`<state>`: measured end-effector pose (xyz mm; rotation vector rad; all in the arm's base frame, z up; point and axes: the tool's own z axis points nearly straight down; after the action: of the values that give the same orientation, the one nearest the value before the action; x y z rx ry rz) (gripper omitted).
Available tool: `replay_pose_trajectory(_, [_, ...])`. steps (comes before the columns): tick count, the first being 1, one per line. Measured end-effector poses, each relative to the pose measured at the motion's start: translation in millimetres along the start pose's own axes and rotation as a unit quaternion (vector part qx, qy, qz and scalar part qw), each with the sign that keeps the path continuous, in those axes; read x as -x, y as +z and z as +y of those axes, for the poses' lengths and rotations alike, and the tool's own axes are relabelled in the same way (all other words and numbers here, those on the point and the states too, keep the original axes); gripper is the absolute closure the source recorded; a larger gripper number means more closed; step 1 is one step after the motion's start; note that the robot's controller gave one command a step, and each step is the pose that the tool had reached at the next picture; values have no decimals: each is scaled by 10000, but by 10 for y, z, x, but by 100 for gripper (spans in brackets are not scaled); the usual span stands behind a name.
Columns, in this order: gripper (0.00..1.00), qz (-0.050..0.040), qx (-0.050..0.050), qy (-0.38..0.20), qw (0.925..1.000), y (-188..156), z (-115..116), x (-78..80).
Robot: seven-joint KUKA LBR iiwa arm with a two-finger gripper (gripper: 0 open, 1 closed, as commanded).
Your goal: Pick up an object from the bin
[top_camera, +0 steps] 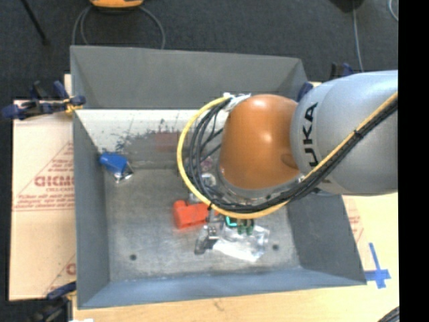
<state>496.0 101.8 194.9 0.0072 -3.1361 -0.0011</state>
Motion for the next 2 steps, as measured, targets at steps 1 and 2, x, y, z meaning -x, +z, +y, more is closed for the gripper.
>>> replay_pose_trajectory(1, [0,-61,-7,-1096,9940,1049,-230,535])
replay_pose_trajectory(2, [100,-43,4,-1074,9942,1036,-217,519])
